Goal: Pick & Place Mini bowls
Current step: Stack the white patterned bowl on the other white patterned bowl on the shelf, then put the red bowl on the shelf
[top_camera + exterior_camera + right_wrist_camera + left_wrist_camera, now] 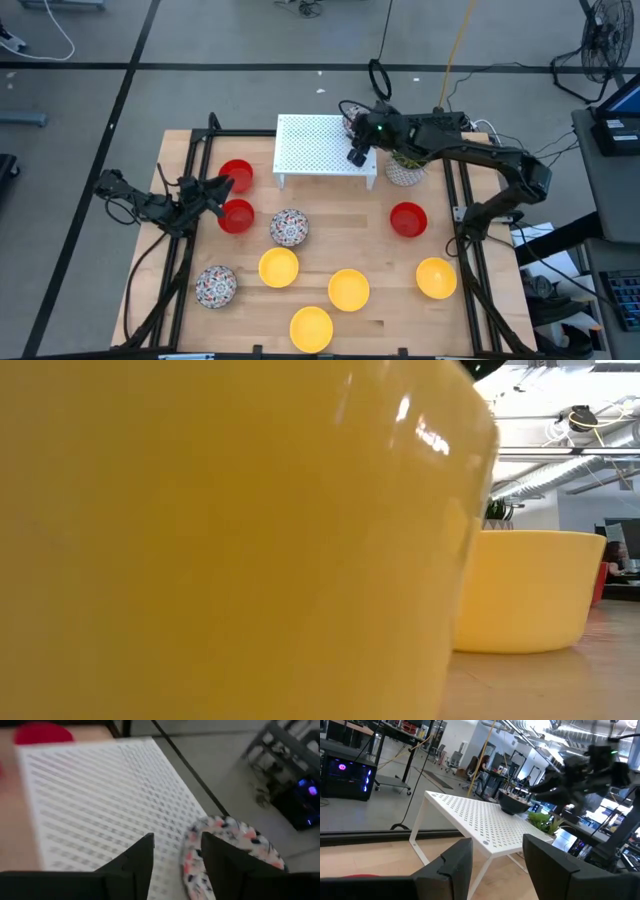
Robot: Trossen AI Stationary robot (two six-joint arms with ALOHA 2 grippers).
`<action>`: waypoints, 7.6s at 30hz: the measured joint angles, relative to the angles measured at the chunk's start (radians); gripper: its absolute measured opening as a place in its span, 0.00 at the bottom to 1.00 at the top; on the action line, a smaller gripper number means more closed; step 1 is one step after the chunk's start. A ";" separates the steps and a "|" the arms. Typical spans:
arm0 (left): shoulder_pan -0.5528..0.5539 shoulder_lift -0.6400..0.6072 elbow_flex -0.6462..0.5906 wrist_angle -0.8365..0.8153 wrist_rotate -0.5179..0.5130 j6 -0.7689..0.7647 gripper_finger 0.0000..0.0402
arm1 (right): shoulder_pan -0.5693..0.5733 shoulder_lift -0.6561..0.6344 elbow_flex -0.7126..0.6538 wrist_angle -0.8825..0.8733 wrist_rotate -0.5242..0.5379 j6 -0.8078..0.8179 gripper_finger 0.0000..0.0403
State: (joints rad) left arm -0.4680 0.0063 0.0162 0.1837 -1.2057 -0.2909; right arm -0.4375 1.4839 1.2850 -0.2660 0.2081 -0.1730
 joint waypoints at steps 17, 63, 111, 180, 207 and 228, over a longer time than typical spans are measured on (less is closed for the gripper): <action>0.000 0.000 0.000 0.000 0.000 0.000 0.44 | 0.464 0.069 -0.082 0.281 -0.288 -0.075 0.37; 0.000 0.000 0.000 0.000 0.000 0.000 0.44 | 0.584 0.577 -0.035 0.494 0.028 -0.440 0.21; 0.000 0.000 0.000 0.000 0.000 0.000 0.44 | -0.046 -0.023 -0.035 0.071 0.023 0.096 0.00; 0.000 0.000 0.000 0.000 0.000 0.000 0.44 | -0.045 0.003 -0.035 0.064 0.023 0.038 0.24; 0.000 0.000 0.000 0.001 0.000 0.000 0.44 | 0.281 -0.267 -0.035 0.030 0.022 -0.101 0.30; 0.002 0.007 0.000 0.134 0.298 0.099 0.44 | 0.421 -0.302 -0.035 -0.076 0.025 -0.129 0.29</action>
State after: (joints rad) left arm -0.4660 0.0133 0.0166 0.3174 -0.9078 -0.1921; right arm -0.0166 1.1816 1.2499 -0.3424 0.2333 -0.3020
